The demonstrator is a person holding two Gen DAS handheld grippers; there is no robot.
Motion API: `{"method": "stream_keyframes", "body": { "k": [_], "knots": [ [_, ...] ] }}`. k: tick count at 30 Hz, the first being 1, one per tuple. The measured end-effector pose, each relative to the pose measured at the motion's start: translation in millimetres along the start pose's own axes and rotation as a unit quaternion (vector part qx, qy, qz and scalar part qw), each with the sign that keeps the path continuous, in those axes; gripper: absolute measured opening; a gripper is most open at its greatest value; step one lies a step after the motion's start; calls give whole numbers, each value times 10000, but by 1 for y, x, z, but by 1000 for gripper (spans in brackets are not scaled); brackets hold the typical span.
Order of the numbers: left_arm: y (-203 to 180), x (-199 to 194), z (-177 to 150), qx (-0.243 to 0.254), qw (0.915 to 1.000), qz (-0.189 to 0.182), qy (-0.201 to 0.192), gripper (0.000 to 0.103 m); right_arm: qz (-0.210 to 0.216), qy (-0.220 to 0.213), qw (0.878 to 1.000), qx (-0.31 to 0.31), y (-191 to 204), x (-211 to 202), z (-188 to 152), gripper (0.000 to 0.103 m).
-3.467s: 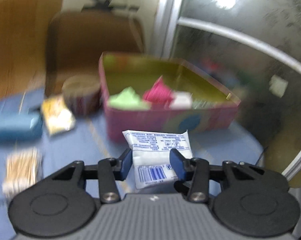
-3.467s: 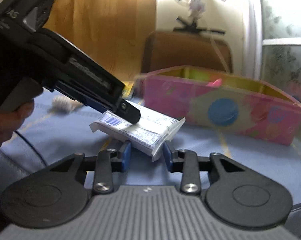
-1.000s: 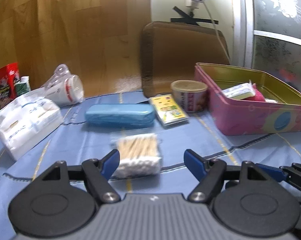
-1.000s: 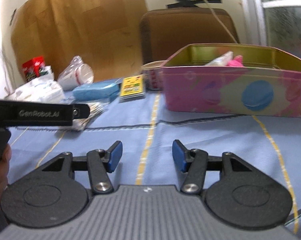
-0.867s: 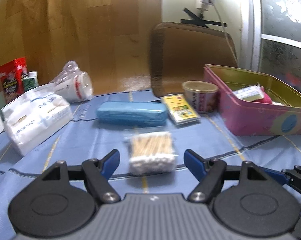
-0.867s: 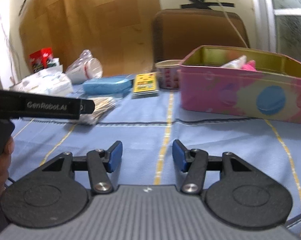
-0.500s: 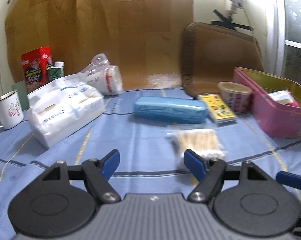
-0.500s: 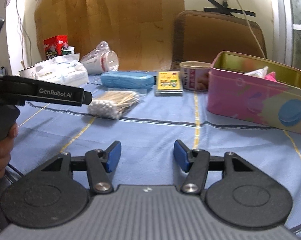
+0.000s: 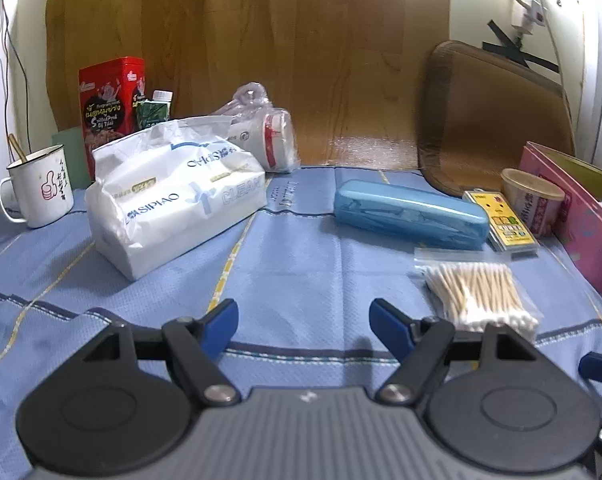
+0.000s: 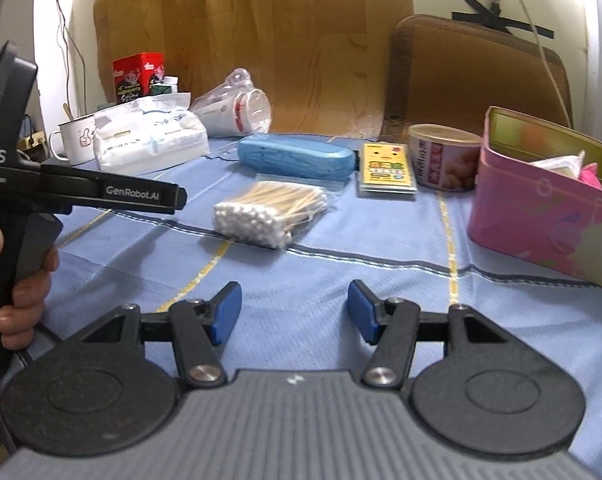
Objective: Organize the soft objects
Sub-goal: 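Reach the right tool to the cotton swab bag and grasp it, then carry the cotton swab bag into the pink tin and open the right tool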
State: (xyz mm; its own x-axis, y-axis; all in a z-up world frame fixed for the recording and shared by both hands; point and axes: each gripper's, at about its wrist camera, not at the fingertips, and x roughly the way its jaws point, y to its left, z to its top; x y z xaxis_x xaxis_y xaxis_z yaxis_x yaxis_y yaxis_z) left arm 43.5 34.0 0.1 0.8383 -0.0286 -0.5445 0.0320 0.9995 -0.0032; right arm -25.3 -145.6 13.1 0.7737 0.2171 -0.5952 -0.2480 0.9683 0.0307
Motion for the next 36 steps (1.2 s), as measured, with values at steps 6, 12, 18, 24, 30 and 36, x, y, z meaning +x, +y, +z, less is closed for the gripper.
{"method": "stream_keyframes", "body": {
  "k": [6, 12, 18, 24, 30, 36],
  "knots": [
    [8, 7, 3, -200, 9998, 54, 46, 74, 150, 123, 9994, 274, -3, 11, 11, 62],
    [11, 9, 3, -264, 9996, 42, 87, 75, 260, 186, 9986, 427, -4, 20, 20, 62],
    [10, 9, 2, -256, 9996, 45, 85, 77, 358, 212, 9982, 438, -3, 27, 27, 63],
    [10, 9, 2, -240, 9997, 58, 77, 78, 372, 263, 9983, 367, -1, 39, 34, 65],
    [10, 9, 2, -243, 9996, 56, 100, 78, 383, 226, 9989, 130, 1, 46, 35, 44],
    [9, 10, 2, -225, 9997, 58, 112, 79, 318, 121, 9993, -137, 1, 40, 30, 28]
  ]
}}
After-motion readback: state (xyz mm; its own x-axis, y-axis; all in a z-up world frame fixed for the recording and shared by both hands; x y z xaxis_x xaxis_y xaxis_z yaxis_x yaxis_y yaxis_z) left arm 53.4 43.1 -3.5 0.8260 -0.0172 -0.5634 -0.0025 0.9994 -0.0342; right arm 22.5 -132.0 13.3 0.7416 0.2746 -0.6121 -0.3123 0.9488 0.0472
